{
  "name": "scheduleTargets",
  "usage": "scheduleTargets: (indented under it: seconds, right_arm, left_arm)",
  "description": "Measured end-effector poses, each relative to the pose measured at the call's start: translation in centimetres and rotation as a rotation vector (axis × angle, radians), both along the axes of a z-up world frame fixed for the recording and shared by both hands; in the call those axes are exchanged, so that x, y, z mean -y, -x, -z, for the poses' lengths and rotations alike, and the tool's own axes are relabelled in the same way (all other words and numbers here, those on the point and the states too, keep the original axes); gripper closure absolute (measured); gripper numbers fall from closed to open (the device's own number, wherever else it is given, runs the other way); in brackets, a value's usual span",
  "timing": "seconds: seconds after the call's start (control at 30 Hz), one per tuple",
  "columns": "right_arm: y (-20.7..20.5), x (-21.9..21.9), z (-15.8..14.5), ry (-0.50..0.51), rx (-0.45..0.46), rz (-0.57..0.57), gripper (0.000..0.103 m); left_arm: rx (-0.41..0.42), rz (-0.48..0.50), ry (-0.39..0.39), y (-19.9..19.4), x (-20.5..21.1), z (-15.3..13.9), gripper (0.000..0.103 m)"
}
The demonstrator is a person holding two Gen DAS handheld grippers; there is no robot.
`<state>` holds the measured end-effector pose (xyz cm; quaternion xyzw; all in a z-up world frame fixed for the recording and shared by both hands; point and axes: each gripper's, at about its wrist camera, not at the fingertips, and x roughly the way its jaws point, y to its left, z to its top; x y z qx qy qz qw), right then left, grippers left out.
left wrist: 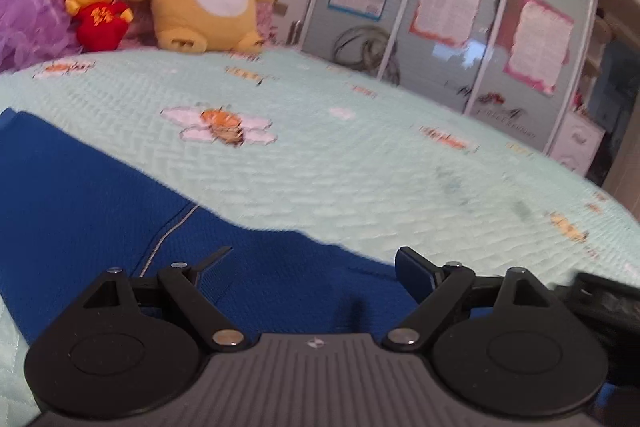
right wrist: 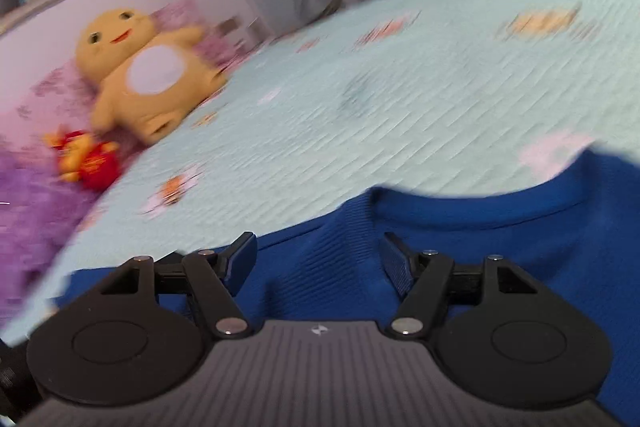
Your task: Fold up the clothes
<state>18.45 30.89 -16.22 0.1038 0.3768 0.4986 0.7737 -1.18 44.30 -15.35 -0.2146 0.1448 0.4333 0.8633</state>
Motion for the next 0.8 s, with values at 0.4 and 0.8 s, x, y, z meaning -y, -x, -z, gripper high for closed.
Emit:
scheduleTargets:
  seconds: [0.4,0.8]
  right_arm:
    - [-8.1,-3.7,2.6,-0.215,-0.460,-0.069,0.076]
    - [-8.1,-2.4,1.6,-0.289,-0.545,-0.108,0.036]
  left_arm:
    - [0.021,0.006,-0.045,-0.2,1.4,-0.2,0.013]
    - [-0.020,0.018,-0.050,-0.5,1.3,0.1,0.013]
